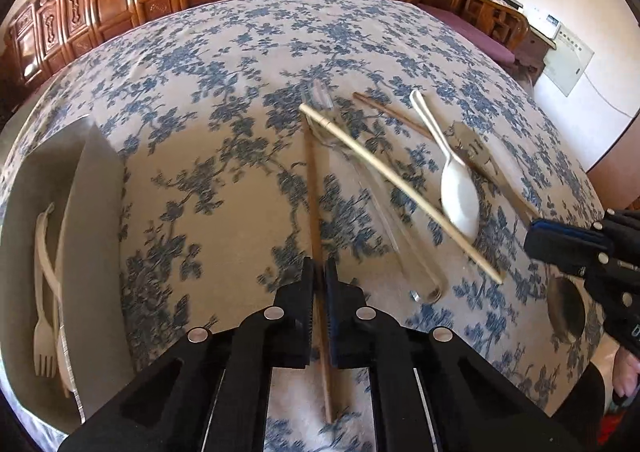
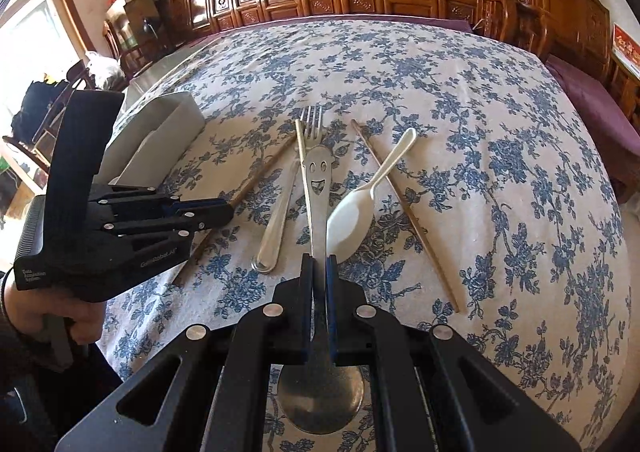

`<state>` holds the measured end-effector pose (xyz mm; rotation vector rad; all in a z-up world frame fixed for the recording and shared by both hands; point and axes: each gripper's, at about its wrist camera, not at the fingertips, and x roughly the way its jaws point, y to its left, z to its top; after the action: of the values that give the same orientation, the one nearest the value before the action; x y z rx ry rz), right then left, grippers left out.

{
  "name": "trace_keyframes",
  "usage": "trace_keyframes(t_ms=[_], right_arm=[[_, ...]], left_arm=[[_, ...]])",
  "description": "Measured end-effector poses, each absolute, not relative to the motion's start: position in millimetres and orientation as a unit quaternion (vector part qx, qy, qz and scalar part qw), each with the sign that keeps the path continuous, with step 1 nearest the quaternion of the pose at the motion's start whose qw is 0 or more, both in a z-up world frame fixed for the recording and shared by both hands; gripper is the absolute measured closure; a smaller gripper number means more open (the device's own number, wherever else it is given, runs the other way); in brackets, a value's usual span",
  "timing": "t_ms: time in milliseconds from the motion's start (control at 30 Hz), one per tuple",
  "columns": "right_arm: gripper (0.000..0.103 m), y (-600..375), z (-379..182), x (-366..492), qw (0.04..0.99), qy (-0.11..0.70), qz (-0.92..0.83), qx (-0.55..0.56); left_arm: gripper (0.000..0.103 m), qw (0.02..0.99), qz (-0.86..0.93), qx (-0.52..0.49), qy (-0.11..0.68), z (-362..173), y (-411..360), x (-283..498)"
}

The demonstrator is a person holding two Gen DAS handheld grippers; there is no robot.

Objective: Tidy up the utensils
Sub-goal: 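Carry the wooden chopstick into the grey tray and open the left tool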

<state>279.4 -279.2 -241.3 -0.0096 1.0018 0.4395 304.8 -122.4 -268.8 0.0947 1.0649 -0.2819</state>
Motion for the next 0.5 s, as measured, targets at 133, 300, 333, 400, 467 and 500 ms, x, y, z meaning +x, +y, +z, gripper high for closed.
trace_keyframes(t_ms=[133, 300, 333, 400, 467, 500], right_arm=[[0.095, -271.5, -236.6, 278.2, 0.854, 0.474, 0.215, -0.006], [0.095, -255.8, -228.3, 276.1, 0.854, 0.468, 0.225, -0.01], [0.095, -251.2, -226.2, 275.7, 0.855, 0.467, 0.227, -0.011], [0.095, -243.2, -222.3, 275.8, 0.855, 0.464, 0.232, -0.012], [0.095, -232.9, -218.0, 276.0, 0.855, 0.461, 0.238, -0.015], [0.095, -228.7, -216.3, 275.9, 0.854, 0.46, 0.24, -0.016]], left_arm=[[0.099, 0.852, -0.132, 0.033, 0.505, -262.3, -103.3, 295.9], [0.099, 0.861, -0.131, 0.025, 0.49, -242.4, -78.9, 277.7], [0.099, 0.864, -0.131, 0.024, 0.486, -236.6, -73.9, 274.3], [0.099, 0.87, -0.128, 0.022, 0.476, -225.0, -64.0, 269.7], [0.099, 0.876, -0.125, 0.016, 0.466, -212.1, -51.9, 264.4], [0.099, 0.878, -0.124, 0.013, 0.462, -207.5, -46.7, 263.1]])
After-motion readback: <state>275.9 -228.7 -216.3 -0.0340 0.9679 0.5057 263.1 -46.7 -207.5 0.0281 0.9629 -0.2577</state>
